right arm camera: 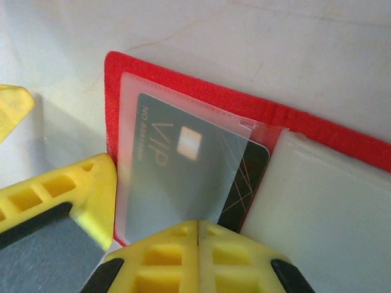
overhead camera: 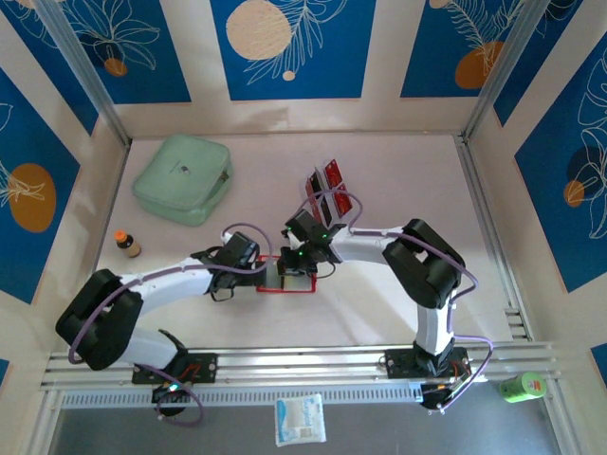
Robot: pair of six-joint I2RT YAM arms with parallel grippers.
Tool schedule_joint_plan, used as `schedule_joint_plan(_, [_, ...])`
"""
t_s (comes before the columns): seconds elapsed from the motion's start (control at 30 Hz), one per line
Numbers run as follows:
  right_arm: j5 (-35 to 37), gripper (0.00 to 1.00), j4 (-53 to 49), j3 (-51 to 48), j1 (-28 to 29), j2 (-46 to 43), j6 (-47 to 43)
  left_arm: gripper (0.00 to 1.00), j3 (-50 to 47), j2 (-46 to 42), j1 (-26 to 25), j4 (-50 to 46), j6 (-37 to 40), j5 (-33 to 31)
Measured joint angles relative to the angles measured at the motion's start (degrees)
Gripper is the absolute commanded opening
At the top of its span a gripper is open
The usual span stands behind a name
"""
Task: Put the credit cards into the card holder
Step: Insert the credit card into the card slot.
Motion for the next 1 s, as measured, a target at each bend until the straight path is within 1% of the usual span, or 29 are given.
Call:
schedule_joint_plan(0.17, [0.1,0.0,-0.2,-0.1,-1.1,-3.0,-0.2,1.0,0.0,0.0,0.6,0.0,0.0,0.0])
schedule_joint_plan(0.37, [0.4,0.0,-0.4,-0.2,-1.5,-3.1,-0.2,1.0,-0.2,0.5,0.6,0.0,-0.4,0.0])
schedule_joint_plan(0.73, [1.1,0.0,-1.8,0.0,-0.6,0.3,-0.6,1.0,-0.5,0.8,0.6,0.2,-0.5,0.0])
schedule_joint_plan(1.0, [2.8,0.0,-5.3,4.5,1.2,3.1,-1.9,1.0,-0.5,1.0,0.6,0.5,-0.4,0.0])
